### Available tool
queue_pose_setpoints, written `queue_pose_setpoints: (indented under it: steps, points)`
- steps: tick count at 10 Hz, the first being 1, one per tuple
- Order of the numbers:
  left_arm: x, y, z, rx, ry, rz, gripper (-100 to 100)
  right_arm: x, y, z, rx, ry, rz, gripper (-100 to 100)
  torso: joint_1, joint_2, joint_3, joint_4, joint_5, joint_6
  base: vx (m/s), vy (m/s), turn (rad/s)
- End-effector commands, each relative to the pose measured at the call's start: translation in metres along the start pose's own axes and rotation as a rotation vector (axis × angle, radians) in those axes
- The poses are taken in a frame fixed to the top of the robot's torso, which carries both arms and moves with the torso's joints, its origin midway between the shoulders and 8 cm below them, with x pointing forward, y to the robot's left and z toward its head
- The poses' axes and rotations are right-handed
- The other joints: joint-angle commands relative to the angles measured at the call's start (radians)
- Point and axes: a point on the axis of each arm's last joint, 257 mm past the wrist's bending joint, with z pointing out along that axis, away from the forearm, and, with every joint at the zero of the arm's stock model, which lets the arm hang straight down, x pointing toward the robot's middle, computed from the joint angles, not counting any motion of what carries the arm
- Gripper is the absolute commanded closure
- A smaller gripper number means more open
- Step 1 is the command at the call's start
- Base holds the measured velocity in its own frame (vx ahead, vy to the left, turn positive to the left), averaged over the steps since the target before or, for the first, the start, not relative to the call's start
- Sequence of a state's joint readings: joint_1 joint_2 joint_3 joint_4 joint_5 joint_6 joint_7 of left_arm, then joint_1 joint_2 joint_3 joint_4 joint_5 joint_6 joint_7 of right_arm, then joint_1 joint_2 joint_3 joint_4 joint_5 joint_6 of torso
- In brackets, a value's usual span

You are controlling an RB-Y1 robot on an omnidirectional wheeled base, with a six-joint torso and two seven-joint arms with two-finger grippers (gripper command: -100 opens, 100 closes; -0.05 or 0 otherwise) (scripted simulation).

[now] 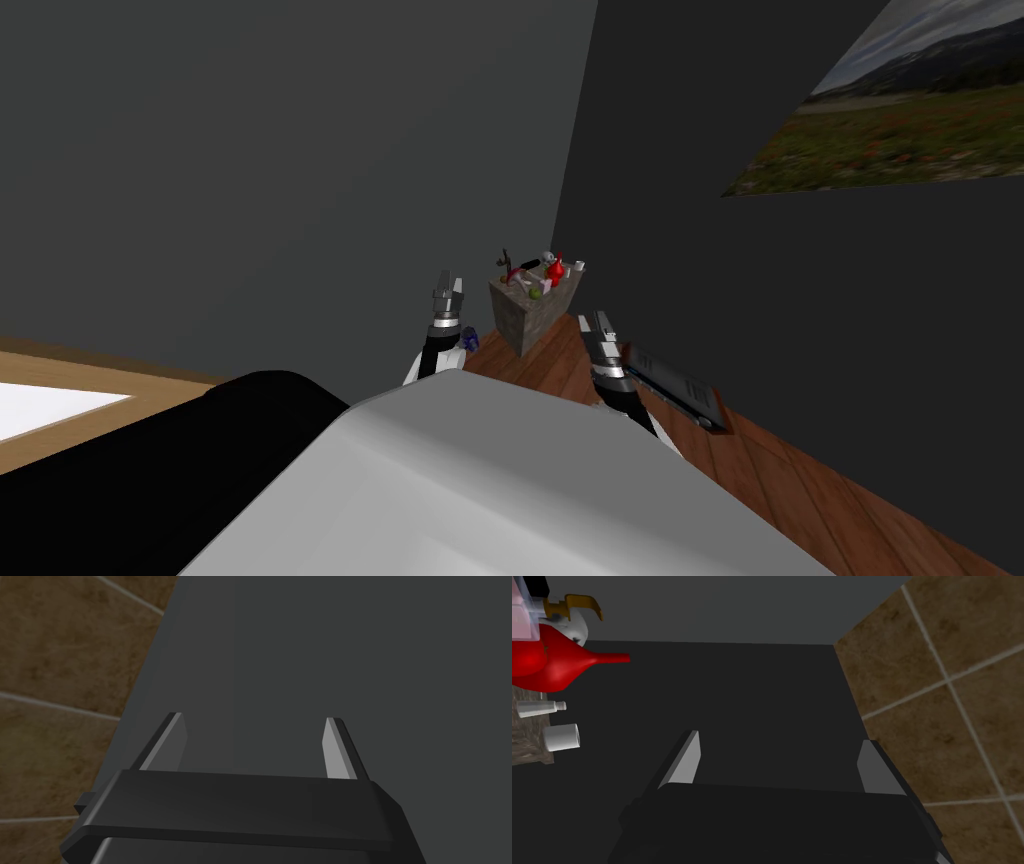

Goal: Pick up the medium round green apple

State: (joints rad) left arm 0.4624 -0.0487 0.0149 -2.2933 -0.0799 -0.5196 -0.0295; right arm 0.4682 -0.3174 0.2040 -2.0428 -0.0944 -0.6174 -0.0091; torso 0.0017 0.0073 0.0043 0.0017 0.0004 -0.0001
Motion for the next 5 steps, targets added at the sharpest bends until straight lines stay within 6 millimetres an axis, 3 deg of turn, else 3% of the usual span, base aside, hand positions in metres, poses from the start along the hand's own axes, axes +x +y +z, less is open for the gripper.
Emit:
queue_pose_setpoints:
  steps: [1, 4, 5]
  points:
    - [0.0, 0.0, 0.0, 0.0, 0.0, 0.0, 0, 0.019, -0.018, -0.013, 0.034, 0.063, -0.026, -100, 0.0, 0.0, 0.0, 0.0, 0.0, 0.0, -0.139, 0.046, 0.066]
    - [0.0, 0.0, 0.0, 0.0, 0.0, 0.0, 0, 0.029, -0.042, -0.03, 0.088, 0.125, -0.056, -100, 0.0, -0.001, -0.001, 0.0, 0.0, 0.0, -0.084, 0.032, 0.045]
    - [0.0, 0.0, 0.0, 0.0, 0.0, 0.0, 0, 0.039, -0.058, -0.044, 0.124, 0.178, -0.081, -100, 0.0, -0.002, -0.001, 0.0, 0.0, 0.0, -0.08, 0.047, 0.081]
